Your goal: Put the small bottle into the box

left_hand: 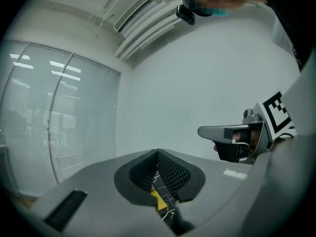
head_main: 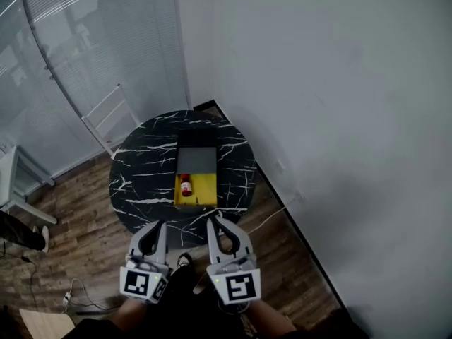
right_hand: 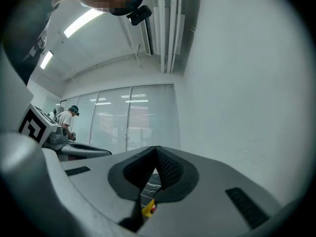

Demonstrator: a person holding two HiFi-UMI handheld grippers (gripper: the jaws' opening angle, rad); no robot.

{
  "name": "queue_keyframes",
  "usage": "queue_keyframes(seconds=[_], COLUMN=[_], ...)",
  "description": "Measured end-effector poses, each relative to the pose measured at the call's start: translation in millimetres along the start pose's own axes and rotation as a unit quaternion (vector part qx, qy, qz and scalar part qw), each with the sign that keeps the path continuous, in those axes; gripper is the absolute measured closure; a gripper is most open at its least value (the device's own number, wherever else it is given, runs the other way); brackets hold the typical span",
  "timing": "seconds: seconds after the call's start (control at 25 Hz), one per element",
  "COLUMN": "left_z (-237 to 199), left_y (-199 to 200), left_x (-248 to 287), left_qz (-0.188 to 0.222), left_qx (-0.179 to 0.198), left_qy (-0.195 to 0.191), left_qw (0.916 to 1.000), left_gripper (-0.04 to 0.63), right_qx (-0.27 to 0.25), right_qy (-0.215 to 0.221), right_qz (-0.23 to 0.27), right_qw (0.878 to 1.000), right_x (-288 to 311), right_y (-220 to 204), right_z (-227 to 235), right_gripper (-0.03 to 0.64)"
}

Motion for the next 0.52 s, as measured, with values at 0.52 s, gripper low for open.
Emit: queue_keyframes(seconds=[0.52], left_z=[17], left_y=[-6], left_x=[-8], left_qz=[-0.005], left_qx=[-0.016], left_qy=[-0.003], left_qw=[0.9999], left_gripper=[0.597], right_qx=[-0.001], right_qy=[-0.006], right_qz=[-0.005], right_qw=[1.0], right_x=[-22], right_y=[-1], right_z=[7], right_gripper=[0.623])
Point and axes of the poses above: the fingertips, and each gripper's own axes: x forward along the fingers, z to its right, y out of its top, the point moved 6 cm from there along -x, backward along the fingers, and after that the axes turned 6 degrees about -y, right-handed, at the moved point
